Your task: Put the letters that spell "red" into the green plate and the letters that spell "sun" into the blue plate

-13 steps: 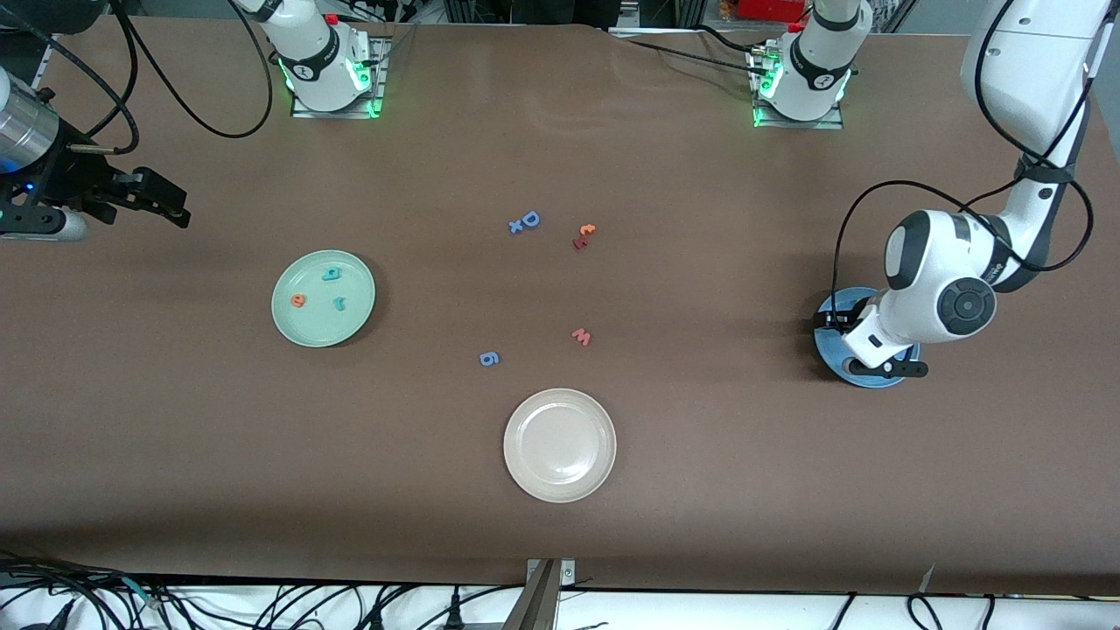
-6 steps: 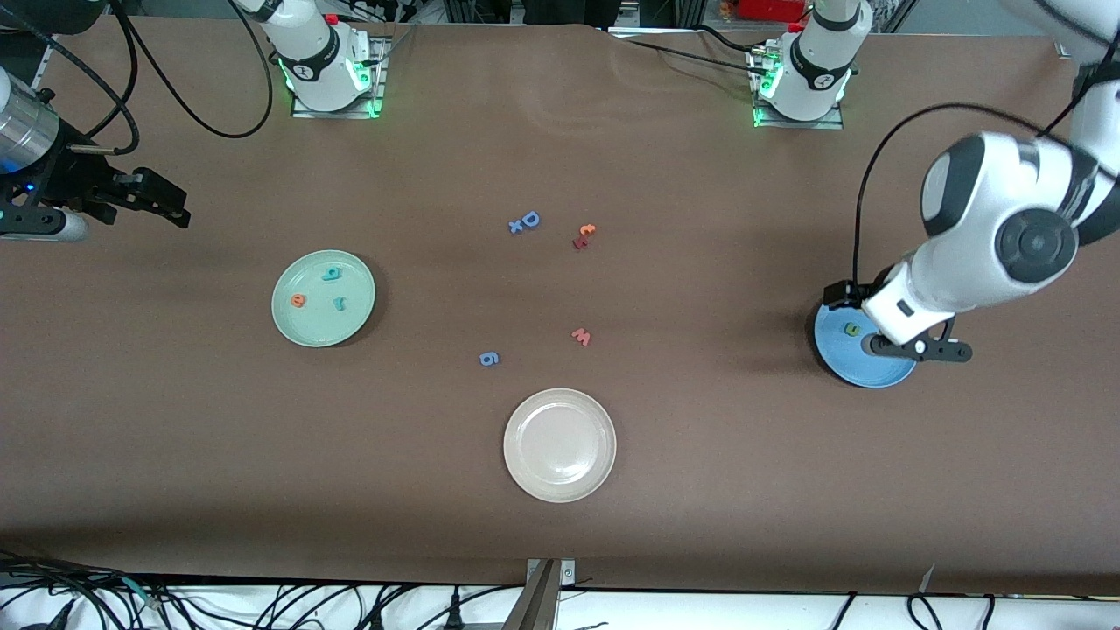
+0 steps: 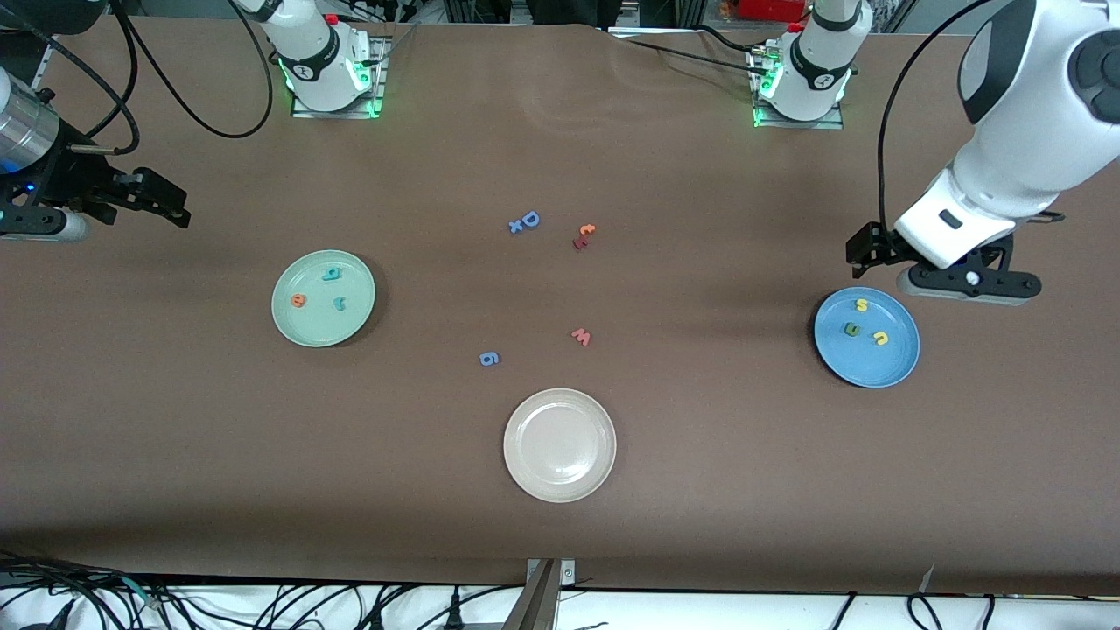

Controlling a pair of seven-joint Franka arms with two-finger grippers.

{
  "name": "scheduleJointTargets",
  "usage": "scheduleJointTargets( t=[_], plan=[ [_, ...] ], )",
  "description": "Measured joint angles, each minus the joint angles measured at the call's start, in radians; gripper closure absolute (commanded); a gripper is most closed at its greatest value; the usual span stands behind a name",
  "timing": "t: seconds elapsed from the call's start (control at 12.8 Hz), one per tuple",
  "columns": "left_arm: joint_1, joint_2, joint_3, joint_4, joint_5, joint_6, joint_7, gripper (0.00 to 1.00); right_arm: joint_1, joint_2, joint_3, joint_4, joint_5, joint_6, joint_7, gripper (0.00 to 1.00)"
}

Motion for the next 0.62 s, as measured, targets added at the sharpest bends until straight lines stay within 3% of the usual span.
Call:
scheduleJointTargets(
  t=[0.39,0.62],
  plan=[
    [0.01,-0.04,0.05,0.0,-0.084,0.004,0.005,0.0,0.0,0.0,0.0,0.0,0.0,0.0,0.0,0.0],
    [-0.005,-0.045,0.135,0.0,-0.119,0.004,0.179,0.0,0.0,0.0,0.001,0.0,0.0,0.001,-0.001,0.0]
  ],
)
